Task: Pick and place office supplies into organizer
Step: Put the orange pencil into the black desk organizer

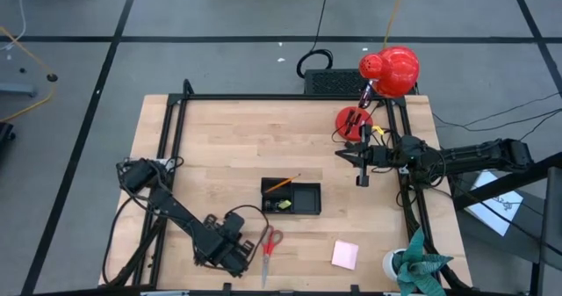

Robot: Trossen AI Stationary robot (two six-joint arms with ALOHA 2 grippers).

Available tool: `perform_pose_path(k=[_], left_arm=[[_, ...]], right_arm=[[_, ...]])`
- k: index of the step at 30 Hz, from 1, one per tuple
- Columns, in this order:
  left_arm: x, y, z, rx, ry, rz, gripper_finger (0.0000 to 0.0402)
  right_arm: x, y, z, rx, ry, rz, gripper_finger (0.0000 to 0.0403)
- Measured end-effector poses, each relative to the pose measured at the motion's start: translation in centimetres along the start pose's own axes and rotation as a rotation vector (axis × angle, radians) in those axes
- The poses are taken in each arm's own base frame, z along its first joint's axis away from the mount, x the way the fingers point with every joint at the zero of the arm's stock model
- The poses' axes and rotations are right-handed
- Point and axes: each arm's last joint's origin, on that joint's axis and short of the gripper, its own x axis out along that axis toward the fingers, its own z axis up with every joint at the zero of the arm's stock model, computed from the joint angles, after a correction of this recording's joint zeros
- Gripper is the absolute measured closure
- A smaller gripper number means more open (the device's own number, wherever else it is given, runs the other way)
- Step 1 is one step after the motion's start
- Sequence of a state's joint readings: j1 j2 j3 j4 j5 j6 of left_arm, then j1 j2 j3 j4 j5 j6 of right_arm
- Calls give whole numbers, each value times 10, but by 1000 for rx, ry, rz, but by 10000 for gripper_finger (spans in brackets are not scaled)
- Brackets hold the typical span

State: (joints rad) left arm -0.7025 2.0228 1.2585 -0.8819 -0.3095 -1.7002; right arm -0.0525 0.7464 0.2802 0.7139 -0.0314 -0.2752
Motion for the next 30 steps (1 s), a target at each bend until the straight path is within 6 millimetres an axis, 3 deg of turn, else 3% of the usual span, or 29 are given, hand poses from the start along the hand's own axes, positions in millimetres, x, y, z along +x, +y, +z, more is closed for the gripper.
perform_pose_path(k=[24, 30], left_arm=[[-5, -4, 6, 16, -148, -18, 391], [-19, -1, 13, 1, -205, -57, 391]], right_arm=[[0, 0, 0, -2, 1, -2, 399], [0, 0, 0, -2, 1, -3, 399]])
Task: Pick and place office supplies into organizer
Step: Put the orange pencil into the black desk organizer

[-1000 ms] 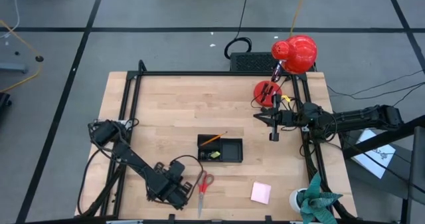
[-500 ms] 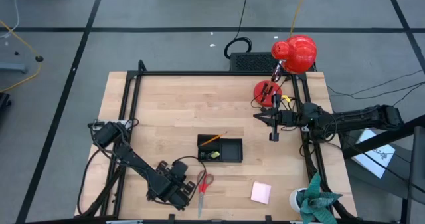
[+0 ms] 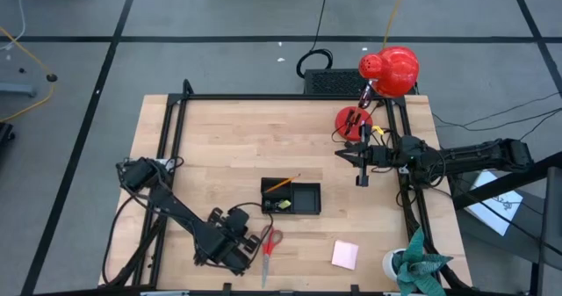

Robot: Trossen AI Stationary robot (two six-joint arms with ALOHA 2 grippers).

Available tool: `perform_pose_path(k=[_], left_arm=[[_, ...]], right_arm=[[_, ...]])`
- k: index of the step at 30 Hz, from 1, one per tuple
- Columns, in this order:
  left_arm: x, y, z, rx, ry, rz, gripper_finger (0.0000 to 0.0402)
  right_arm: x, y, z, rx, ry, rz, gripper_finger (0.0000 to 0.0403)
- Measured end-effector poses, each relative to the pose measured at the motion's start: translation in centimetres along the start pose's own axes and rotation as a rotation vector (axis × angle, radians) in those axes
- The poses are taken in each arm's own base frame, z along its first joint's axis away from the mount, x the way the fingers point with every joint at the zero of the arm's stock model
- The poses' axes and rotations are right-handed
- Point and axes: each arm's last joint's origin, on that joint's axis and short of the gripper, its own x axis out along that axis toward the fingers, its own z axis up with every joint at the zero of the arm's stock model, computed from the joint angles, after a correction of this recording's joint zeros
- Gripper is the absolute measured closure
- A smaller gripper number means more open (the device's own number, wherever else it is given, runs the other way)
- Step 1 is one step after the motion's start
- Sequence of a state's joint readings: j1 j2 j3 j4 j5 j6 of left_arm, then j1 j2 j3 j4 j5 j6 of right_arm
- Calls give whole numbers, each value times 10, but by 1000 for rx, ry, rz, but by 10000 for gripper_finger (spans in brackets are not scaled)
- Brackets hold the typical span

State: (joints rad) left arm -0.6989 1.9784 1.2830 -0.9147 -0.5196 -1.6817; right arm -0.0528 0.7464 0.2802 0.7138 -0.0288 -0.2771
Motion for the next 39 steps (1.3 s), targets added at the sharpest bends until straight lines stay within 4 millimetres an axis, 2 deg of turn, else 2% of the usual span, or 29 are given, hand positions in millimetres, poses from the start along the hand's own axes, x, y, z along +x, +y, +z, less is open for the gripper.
perform_pose_path(k=[7, 11, 16, 24, 29, 35, 39], left_arm=[[-24, 5, 18, 16, -106, -69, 394], [-39, 9, 35, 63, -215, -108, 392], [-60, 10, 70, 192, -416, -165, 393], [-90, -9, 132, 519, -748, -201, 395], [-82, -13, 167, 638, -775, -273, 391], [-38, -5, 196, 687, -813, -373, 396], [-17, 8, 202, 656, -872, -424, 389]], right_arm=[[0, 0, 0, 0, 0, 0, 399], [0, 0, 0, 1, 0, 0, 399], [0, 0, 0, 1, 0, 0, 399], [0, 0, 0, 2, 1, 0, 399], [0, 0, 0, 1, 0, -1, 399], [0, 0, -1, 2, 9, 2, 399], [0, 1, -2, 1, 18, 5, 399]])
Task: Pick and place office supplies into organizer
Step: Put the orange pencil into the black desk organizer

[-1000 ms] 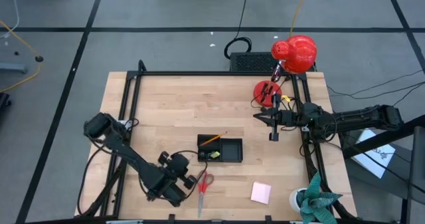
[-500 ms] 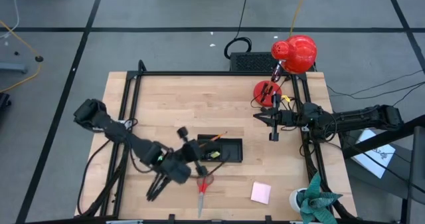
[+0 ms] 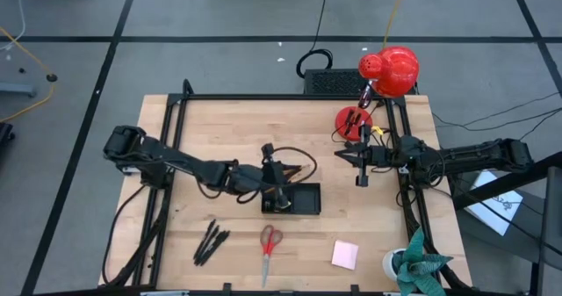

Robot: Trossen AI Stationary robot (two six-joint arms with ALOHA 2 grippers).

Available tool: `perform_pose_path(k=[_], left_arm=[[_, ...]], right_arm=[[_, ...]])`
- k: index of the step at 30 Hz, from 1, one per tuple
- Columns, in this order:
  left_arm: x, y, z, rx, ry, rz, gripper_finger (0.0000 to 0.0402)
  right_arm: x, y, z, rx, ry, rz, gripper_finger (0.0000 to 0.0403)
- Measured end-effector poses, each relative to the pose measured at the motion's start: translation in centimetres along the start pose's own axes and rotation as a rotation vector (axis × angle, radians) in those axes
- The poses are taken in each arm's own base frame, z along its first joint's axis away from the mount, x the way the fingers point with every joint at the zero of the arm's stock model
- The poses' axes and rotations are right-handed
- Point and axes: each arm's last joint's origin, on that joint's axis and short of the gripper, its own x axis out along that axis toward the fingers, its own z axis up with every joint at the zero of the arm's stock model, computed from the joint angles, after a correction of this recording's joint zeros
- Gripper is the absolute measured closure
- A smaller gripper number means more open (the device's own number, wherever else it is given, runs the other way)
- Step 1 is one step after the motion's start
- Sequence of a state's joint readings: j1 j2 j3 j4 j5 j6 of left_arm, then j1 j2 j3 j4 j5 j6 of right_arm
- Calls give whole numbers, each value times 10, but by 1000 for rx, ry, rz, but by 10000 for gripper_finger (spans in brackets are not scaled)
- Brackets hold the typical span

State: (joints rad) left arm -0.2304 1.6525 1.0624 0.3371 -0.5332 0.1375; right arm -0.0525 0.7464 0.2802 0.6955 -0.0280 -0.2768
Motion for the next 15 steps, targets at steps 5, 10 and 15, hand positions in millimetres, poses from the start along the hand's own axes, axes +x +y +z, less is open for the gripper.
perform_pose_path(k=[5, 10, 15], left_arm=[[4, 8, -24, -55, -31, -68, 396], [2, 12, -38, -103, -63, -66, 389], [-3, 12, -53, -125, -79, -65, 396]], right_arm=[[0, 0, -1, -14, 9, 2, 399], [0, 0, -2, -34, 18, 5, 399], [0, 0, -1, -34, 15, 4, 399]])
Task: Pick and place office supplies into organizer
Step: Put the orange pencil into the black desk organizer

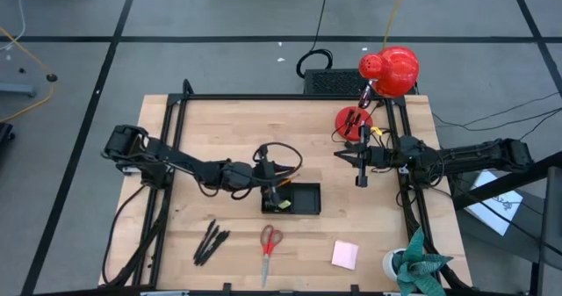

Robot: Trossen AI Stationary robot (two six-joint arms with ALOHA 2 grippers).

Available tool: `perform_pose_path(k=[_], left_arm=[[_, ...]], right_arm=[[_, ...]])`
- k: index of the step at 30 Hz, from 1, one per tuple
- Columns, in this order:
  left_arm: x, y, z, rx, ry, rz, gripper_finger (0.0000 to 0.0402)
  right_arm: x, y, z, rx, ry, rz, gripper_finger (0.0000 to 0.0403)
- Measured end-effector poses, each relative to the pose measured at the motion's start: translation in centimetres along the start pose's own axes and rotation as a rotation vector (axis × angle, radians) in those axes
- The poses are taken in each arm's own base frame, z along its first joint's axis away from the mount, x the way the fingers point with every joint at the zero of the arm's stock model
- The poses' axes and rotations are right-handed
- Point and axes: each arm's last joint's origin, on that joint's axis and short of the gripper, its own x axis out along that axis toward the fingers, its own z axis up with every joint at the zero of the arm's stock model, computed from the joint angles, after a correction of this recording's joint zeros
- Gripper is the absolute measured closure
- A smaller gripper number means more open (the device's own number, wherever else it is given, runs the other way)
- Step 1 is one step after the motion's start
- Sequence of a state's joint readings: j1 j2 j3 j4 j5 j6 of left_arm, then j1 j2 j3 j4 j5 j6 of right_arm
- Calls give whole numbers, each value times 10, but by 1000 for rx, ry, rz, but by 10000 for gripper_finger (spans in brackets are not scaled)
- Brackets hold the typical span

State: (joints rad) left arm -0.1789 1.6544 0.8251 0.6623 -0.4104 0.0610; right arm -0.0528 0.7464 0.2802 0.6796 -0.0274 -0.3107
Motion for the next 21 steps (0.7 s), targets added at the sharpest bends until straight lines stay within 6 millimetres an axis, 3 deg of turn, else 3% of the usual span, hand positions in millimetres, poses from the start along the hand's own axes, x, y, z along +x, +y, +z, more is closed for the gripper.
perform_pose_path(k=[7, 11, 21], left_arm=[[-19, -4, -15, -44, -136, -14, 384], [-24, -6, -24, -60, -111, -6, 396], [-19, -23, -49, -71, -62, -4, 396]], right_arm=[[0, 0, 0, 2, 4, 1, 399], [0, 0, 0, 12, 4, 1, 399], [0, 0, 0, 32, 3, 1, 399]])
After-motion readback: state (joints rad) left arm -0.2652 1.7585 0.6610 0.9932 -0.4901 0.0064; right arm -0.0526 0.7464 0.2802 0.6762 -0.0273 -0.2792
